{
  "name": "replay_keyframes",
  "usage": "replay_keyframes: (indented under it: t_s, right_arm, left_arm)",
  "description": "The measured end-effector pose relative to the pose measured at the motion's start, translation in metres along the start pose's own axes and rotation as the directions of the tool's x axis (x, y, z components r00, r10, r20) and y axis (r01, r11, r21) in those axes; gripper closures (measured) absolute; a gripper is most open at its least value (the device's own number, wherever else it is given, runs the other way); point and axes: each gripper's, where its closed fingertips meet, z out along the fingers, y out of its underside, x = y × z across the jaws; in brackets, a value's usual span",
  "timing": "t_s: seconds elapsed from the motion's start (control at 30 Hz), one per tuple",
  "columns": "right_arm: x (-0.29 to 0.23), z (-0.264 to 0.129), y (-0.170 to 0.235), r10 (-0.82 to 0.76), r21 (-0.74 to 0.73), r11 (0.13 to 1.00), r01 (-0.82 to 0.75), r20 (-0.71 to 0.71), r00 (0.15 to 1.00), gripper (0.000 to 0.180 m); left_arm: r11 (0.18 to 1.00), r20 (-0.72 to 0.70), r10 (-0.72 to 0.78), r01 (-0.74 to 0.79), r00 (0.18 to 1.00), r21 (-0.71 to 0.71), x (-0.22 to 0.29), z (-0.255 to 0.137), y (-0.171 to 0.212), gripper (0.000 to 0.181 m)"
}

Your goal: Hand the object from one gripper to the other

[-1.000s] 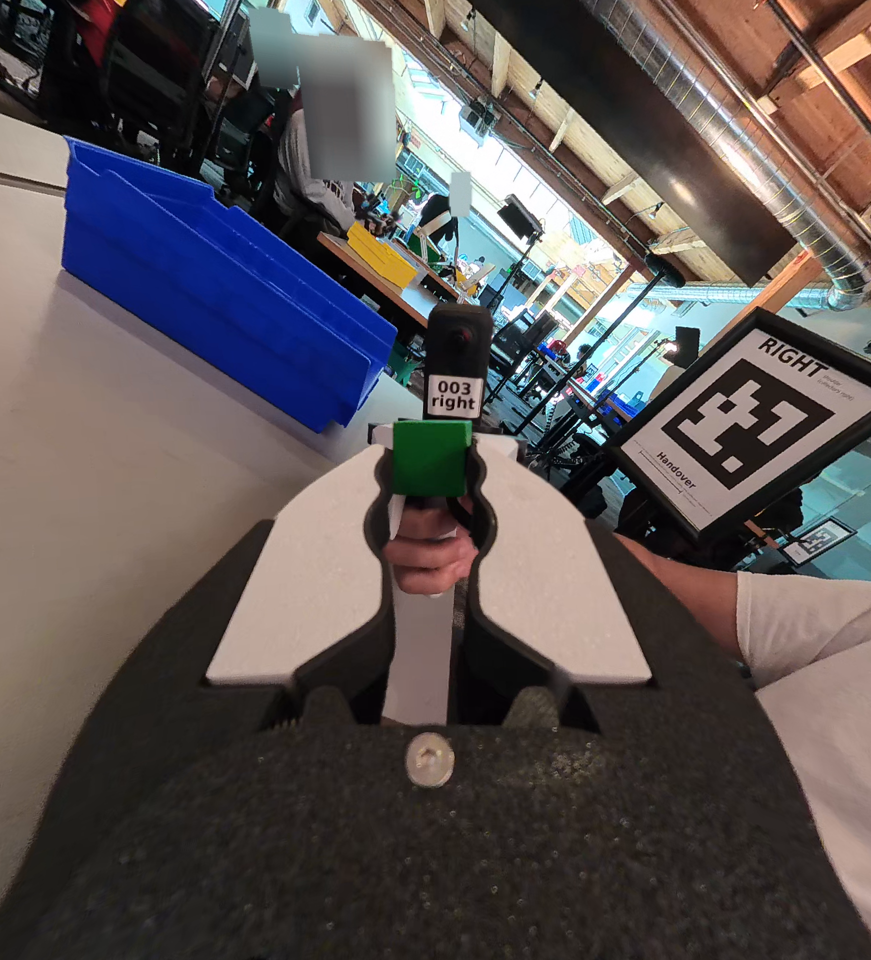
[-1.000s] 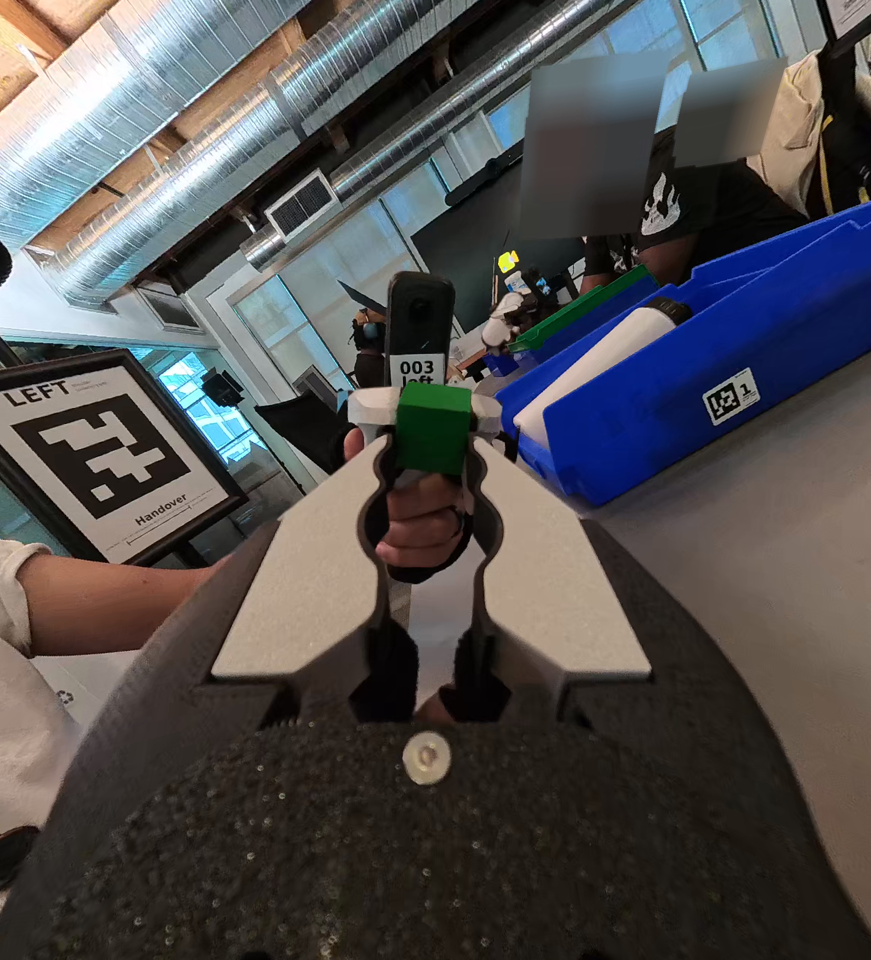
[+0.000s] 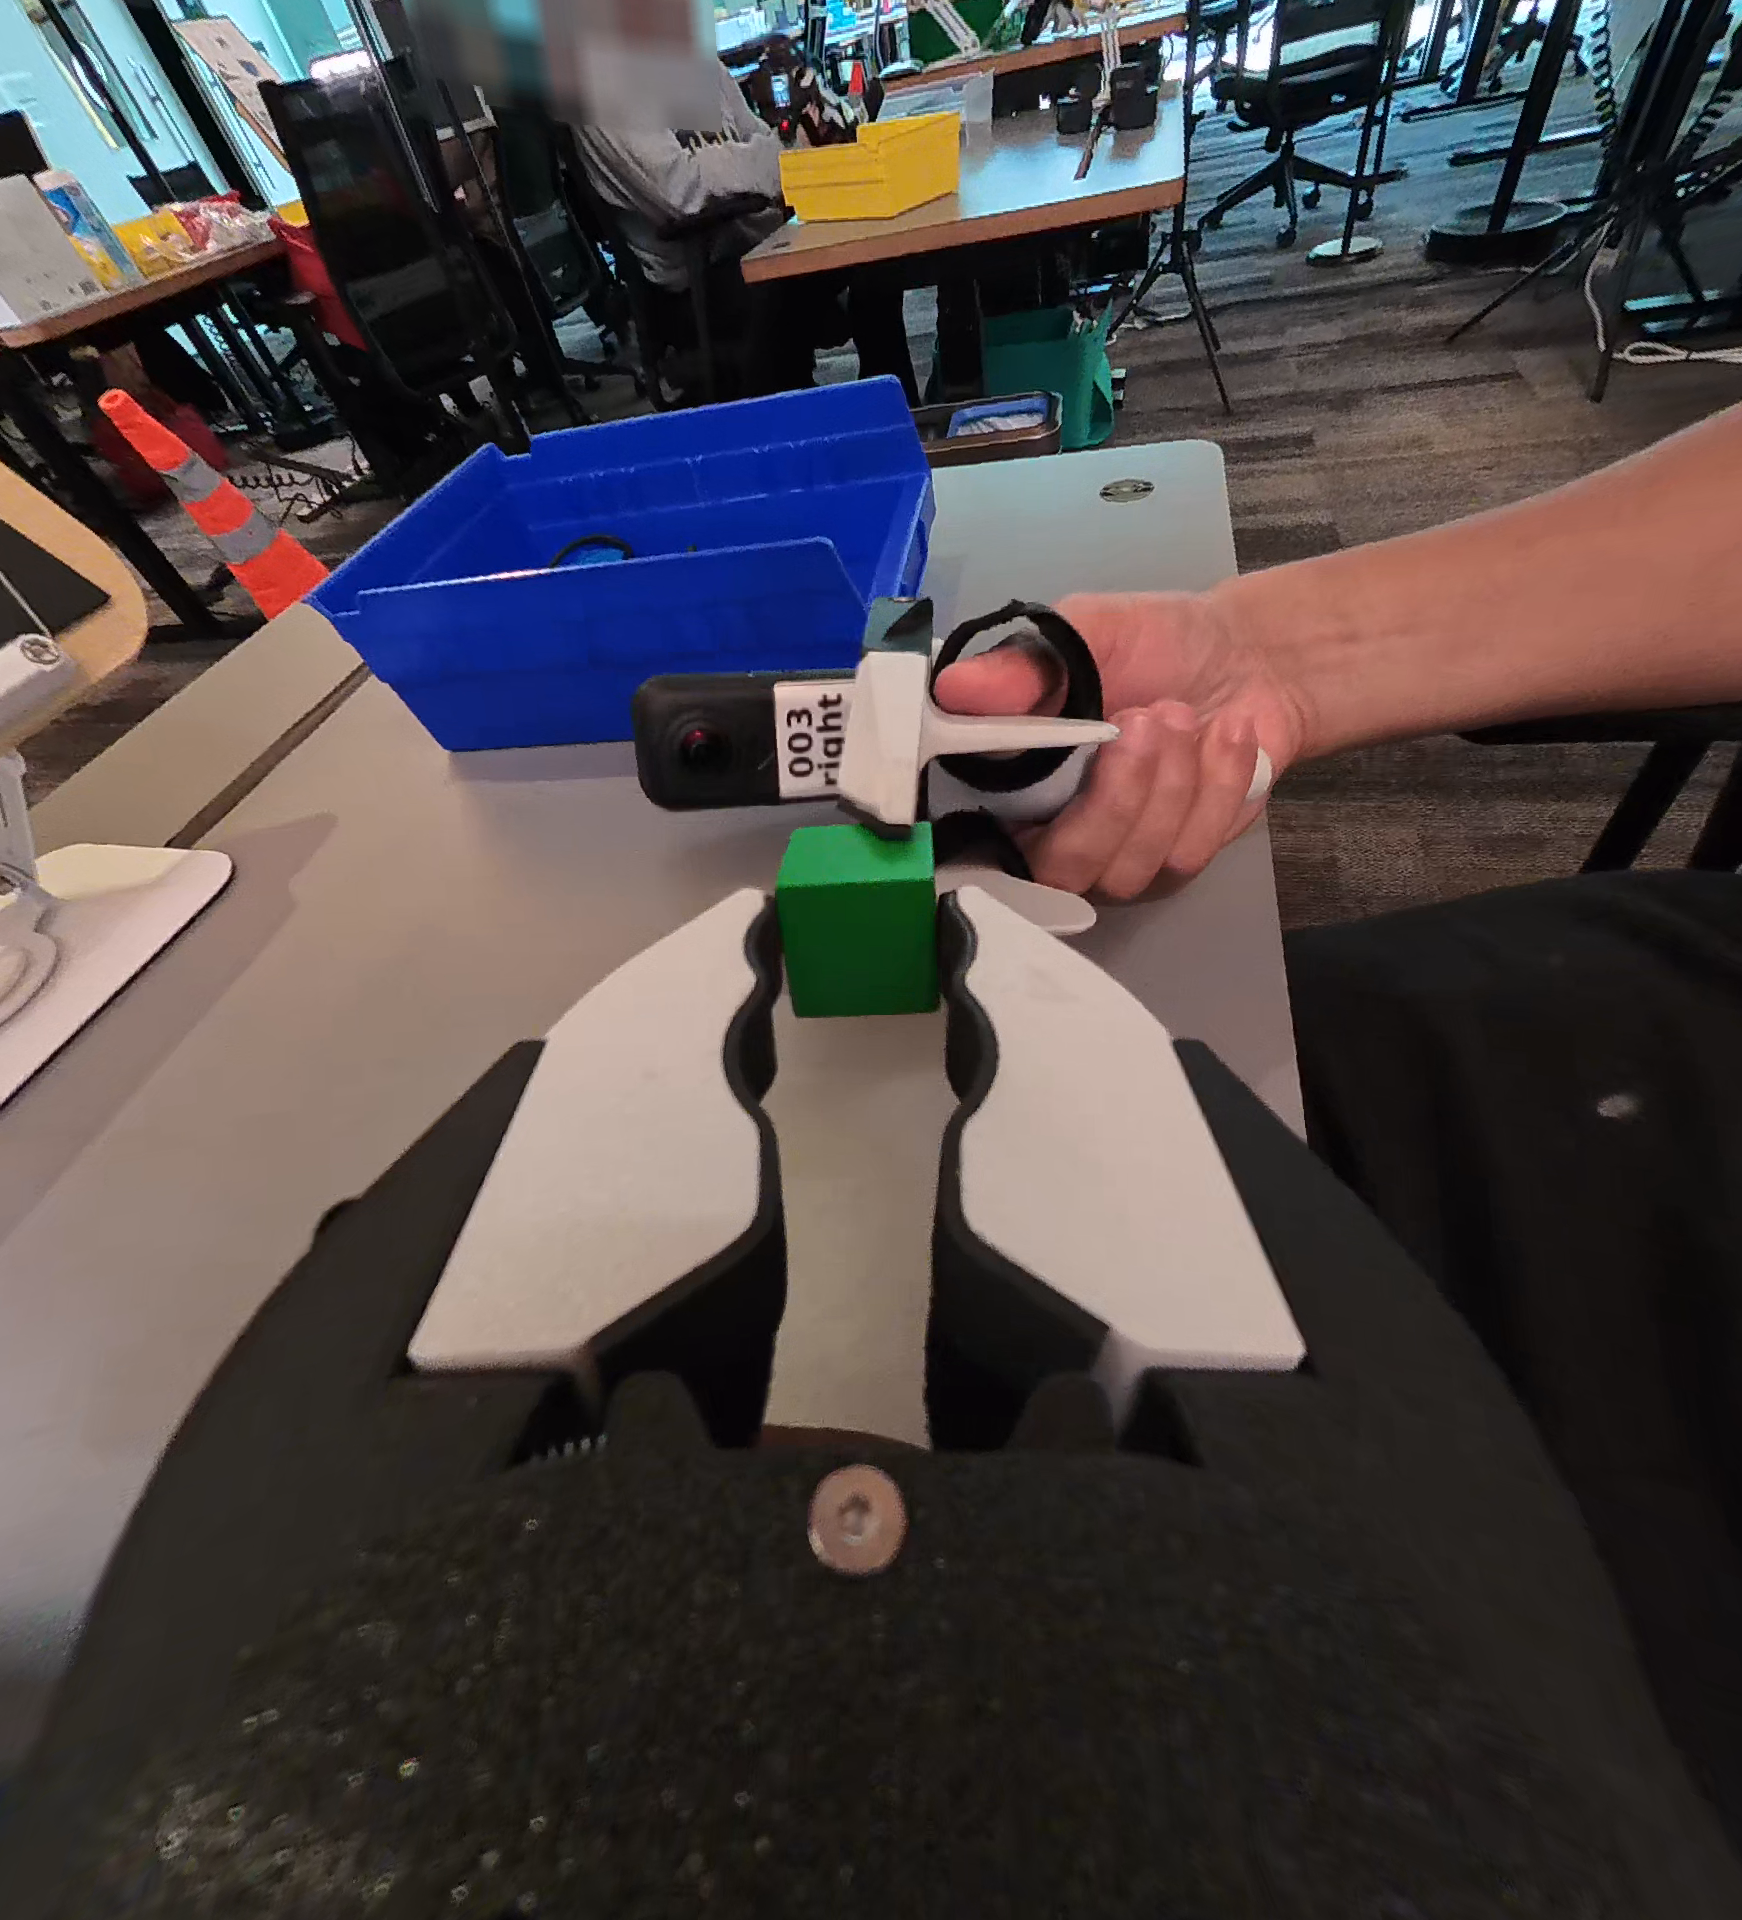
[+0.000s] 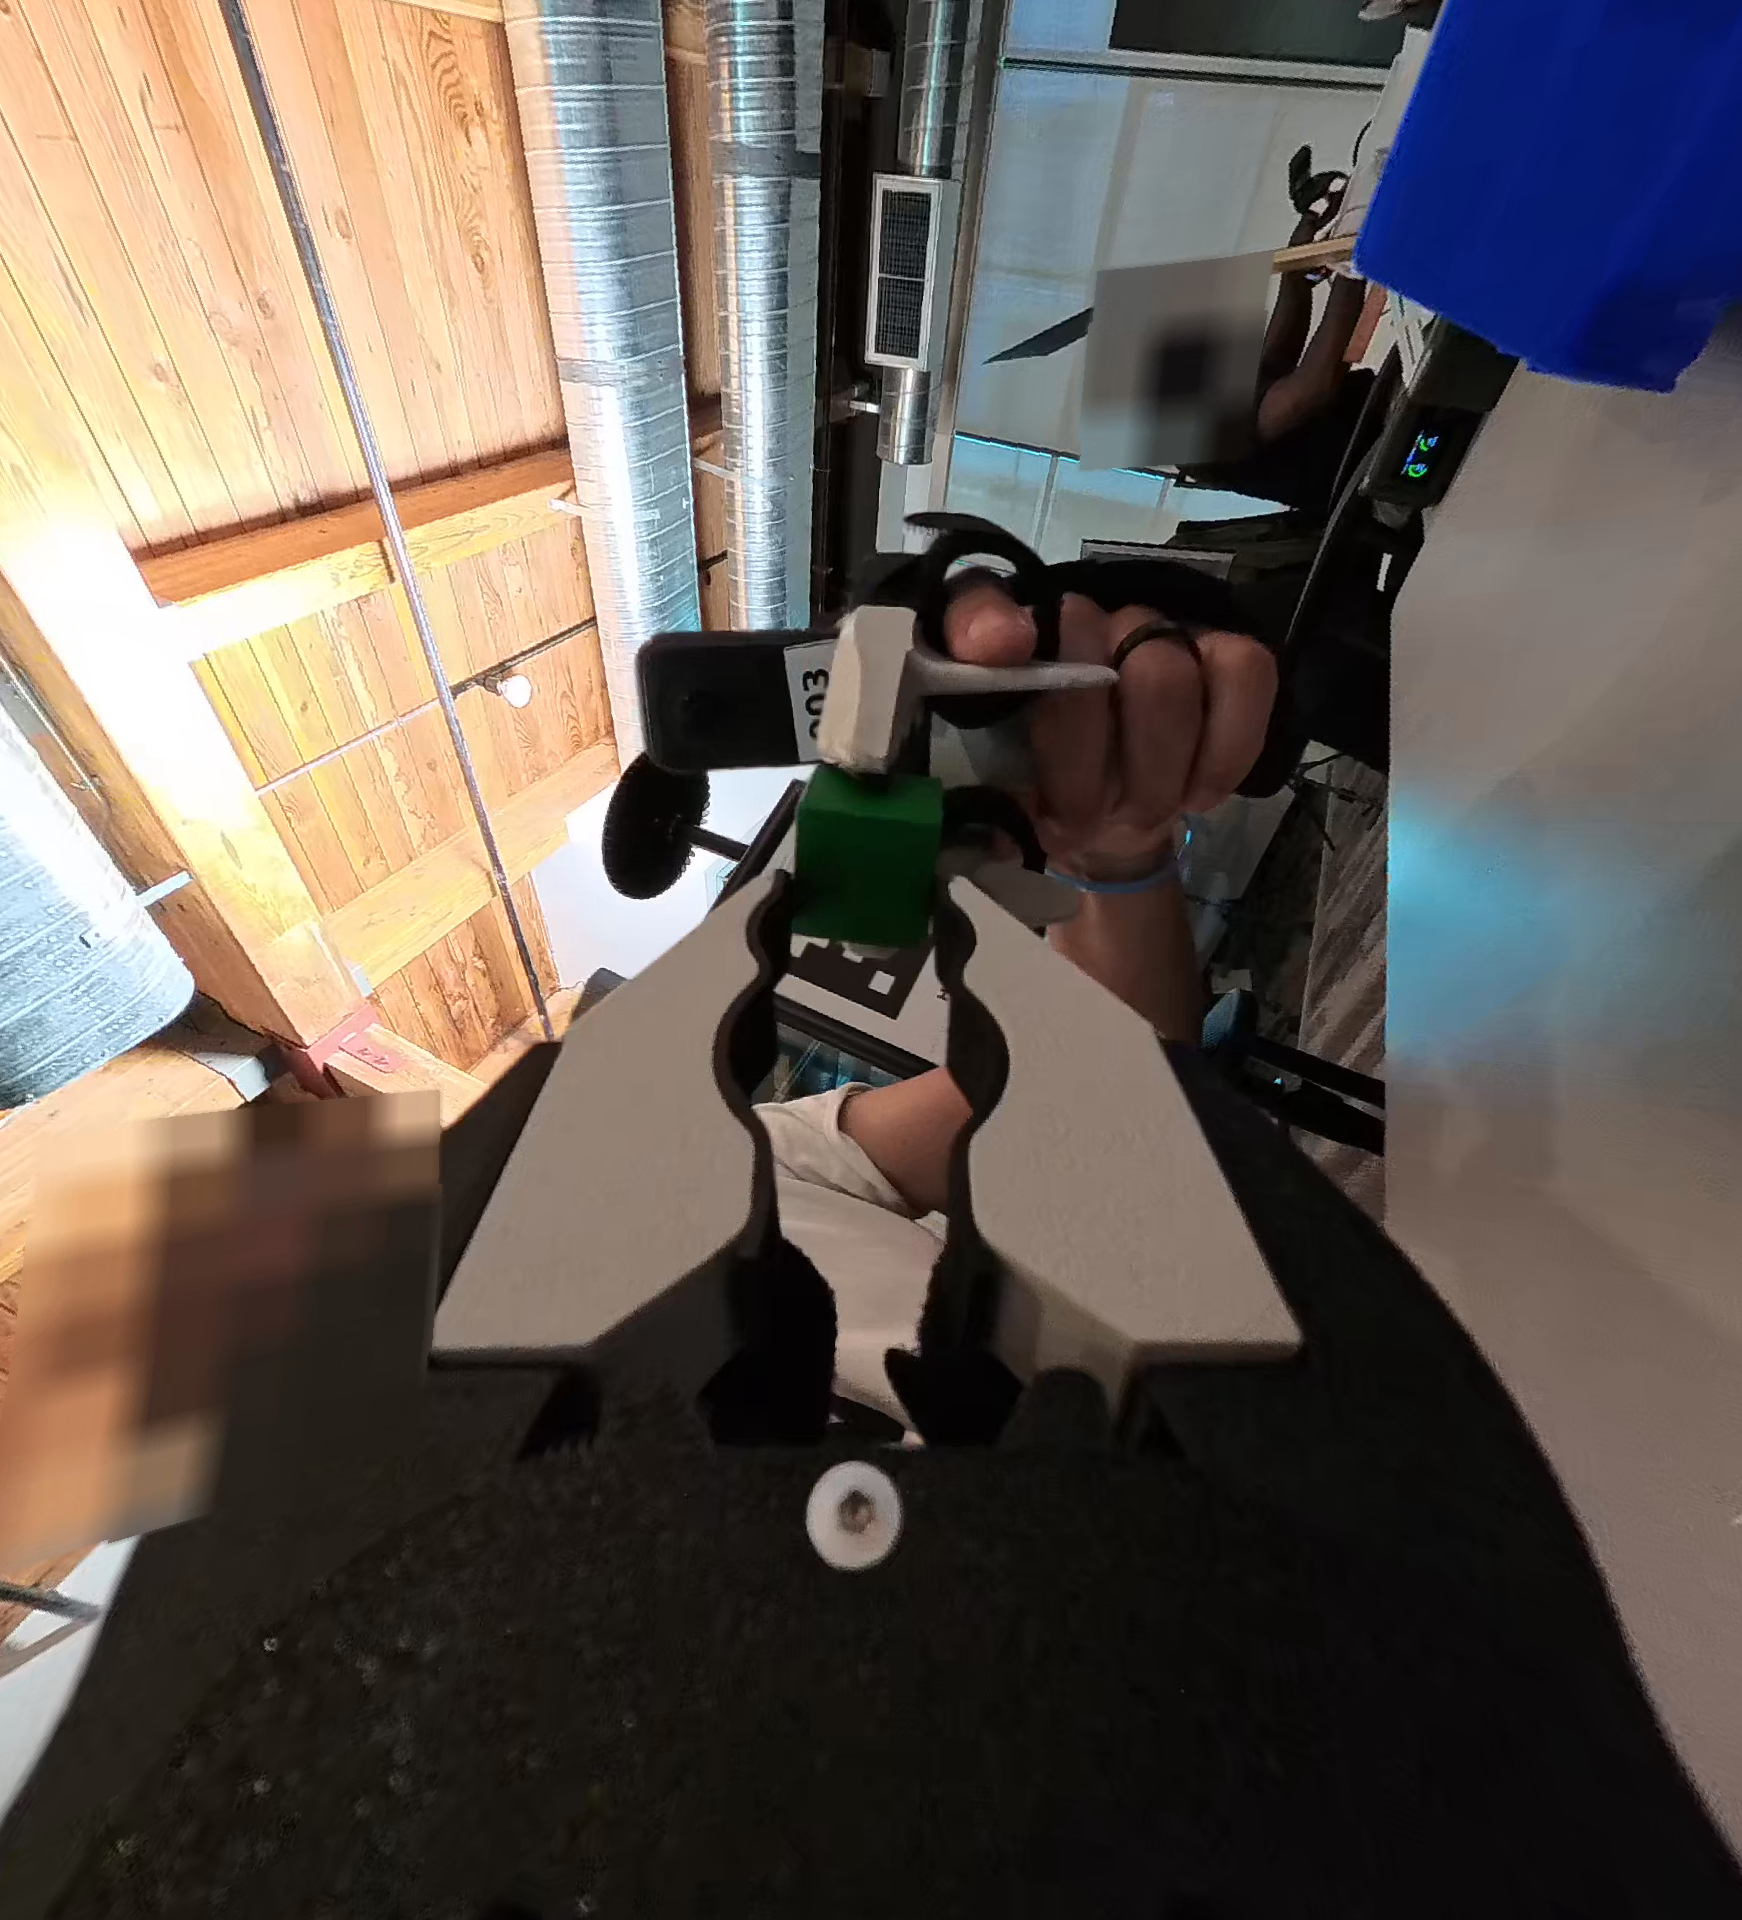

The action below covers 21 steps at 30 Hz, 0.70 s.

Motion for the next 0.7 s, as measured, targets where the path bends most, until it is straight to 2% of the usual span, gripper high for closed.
replay_keyframes:
  t_s: [0.13,0.23,0.3,0.37,0.4,0.5,0.57,0.7]
  right_arm:
    - [-0.010,0.001,-0.003,-0.097,0.008,0.995,0.097,0.022,0.995,0.151]
    - [-0.025,0.002,-0.001,-0.174,0.010,0.985,0.174,0.089,0.981,0.143]
    - [-0.035,0.004,0.004,-0.230,-0.005,0.973,0.233,0.128,0.965,0.140]
    - [-0.041,0.008,0.015,-0.254,-0.053,0.963,0.265,0.154,0.955,0.138]
    - [-0.044,0.011,0.022,-0.242,-0.086,0.962,0.260,0.176,0.954,0.137]
    - [-0.046,0.027,0.036,-0.177,-0.130,0.969,0.208,0.218,0.960,0.131]
    - [-0.047,0.042,0.041,-0.147,-0.117,0.976,0.181,0.252,0.956,0.129]
    - [-0.051,0.059,0.031,-0.081,-0.005,0.996,0.088,0.346,0.935,0.130]
  left_arm:
    - [0.989,-0.044,-0.129,0.132,0.991,0.071,-0.002,-0.003,-0.009,0.153]
    - [0.912,-0.218,-0.326,0.366,0.920,0.183,0.004,-0.011,-0.025,0.153]
    - [0.773,-0.466,-0.417,0.574,0.780,0.269,0.013,-0.026,-0.047,0.153]
    - [0.600,-0.720,-0.397,0.755,0.569,0.265,0.021,-0.051,-0.065,0.153]
    - [0.566,-0.778,-0.361,0.784,0.515,0.256,0.024,-0.058,-0.068,0.153]
    - [0.594,-0.801,-0.231,0.732,0.553,0.334,0.041,-0.067,-0.071,0.153]
    - [0.563,-0.783,-0.161,0.708,0.601,0.427,0.045,-0.072,-0.079,0.153]
    - [0.495,-0.601,-0.178,0.598,0.780,0.630,0.022,-0.070,-0.084,0.153]
